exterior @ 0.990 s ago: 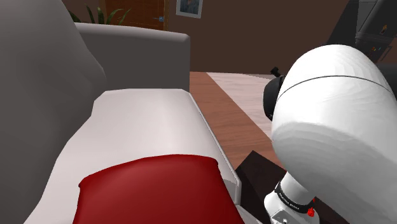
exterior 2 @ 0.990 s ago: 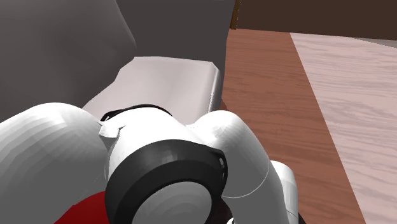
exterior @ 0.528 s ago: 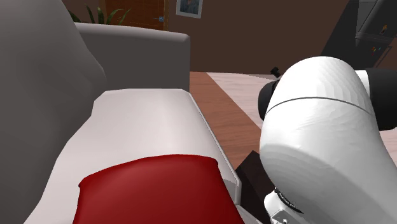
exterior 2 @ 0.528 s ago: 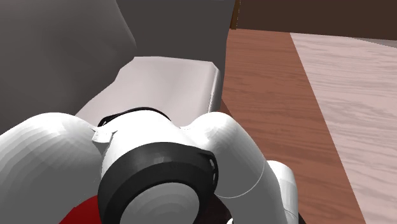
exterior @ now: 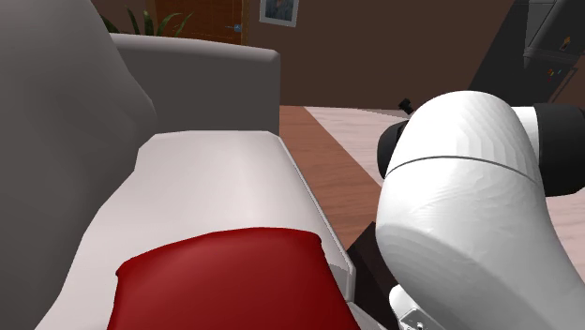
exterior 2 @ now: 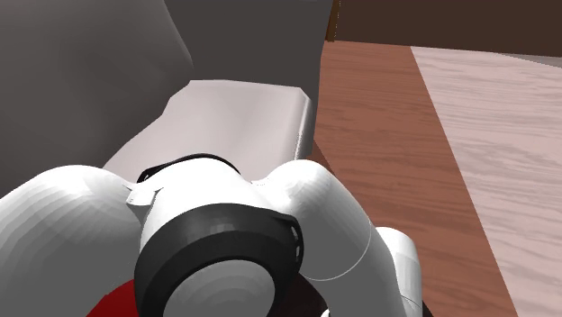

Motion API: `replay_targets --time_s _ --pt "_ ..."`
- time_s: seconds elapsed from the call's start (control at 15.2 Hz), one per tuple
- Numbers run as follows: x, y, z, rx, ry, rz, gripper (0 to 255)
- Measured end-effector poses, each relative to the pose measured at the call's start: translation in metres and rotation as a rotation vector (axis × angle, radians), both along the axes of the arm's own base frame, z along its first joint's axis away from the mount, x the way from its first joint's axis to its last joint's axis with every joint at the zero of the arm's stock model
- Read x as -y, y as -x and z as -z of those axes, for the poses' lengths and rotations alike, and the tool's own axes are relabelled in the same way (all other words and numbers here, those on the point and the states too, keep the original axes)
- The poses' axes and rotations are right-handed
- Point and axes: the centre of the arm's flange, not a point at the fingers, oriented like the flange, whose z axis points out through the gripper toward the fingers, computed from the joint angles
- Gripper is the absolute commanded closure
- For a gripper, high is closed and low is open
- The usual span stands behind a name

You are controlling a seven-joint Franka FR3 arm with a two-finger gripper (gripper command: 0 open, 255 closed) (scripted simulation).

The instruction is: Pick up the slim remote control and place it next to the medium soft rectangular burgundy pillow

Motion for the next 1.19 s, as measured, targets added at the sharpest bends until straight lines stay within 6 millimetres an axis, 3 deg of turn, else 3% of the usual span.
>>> replay_targets --time_s 0.07,0.46,0.79,1.19 --pt "0.0 0.0 0.0 0.0 0.0 0.0 0" --pt "0.0 0.0 0.0 0.0 0.0 0.0 0" --pt "-0.001 -0.001 -0.046 0.0 -0.002 0.0 0" --pt "-0.001 0.0 -0.05 0.0 0.0 0.0 0"
